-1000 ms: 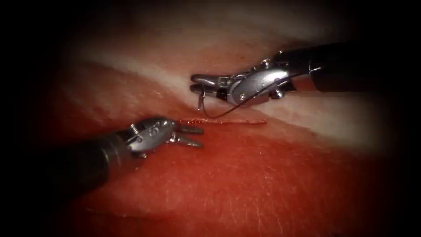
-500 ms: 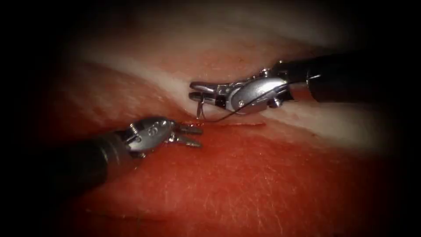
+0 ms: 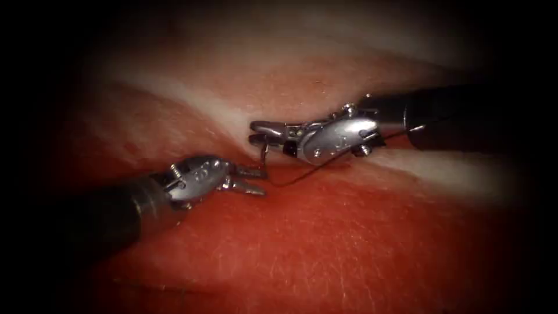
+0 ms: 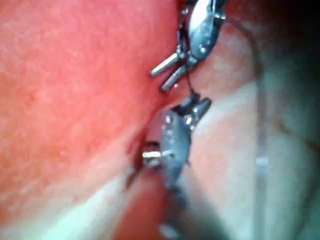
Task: Wound Closure
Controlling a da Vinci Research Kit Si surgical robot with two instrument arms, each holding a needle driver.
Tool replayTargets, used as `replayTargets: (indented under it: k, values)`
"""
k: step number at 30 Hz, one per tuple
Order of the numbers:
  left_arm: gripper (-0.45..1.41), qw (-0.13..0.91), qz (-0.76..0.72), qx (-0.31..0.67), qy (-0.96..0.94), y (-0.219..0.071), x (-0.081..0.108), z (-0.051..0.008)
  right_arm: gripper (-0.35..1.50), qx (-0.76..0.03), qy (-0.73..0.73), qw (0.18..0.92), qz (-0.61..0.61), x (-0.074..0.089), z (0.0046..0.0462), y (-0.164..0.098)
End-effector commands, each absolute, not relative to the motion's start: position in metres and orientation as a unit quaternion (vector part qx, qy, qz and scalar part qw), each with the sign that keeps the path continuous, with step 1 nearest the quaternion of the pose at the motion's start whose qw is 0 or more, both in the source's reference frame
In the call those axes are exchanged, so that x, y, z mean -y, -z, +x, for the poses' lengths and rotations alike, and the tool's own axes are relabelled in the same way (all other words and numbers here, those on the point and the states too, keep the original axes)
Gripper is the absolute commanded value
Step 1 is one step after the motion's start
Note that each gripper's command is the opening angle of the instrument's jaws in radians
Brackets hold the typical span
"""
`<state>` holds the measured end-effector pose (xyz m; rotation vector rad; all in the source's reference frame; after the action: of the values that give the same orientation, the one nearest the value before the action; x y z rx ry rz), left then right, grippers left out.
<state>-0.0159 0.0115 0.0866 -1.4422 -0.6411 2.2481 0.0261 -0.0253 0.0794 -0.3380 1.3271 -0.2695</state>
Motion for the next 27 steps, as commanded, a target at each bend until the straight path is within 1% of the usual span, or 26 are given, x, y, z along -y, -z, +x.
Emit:
replayTargets:
  k: [1,19,27]
  values:
    - [-0.03,0.195,-0.515,0.229,-0.802,-0.0872,-0.0117,-0.0164,-0.35,-0.613,0.127,0.763,-0.158,0.0256,0.0271,-0.0795]
    - [-0.05,0.194,-0.514,0.23,-0.803,-0.0871,-0.0117,-0.0163,-0.35,-0.603,0.162,0.766,-0.155,0.0283,0.0273,-0.0811]
    - [-0.05,0.193,-0.512,0.231,-0.804,-0.0871,-0.0117,-0.0163,-0.35,-0.598,0.155,0.773,-0.143,0.0281,0.0272,-0.082]
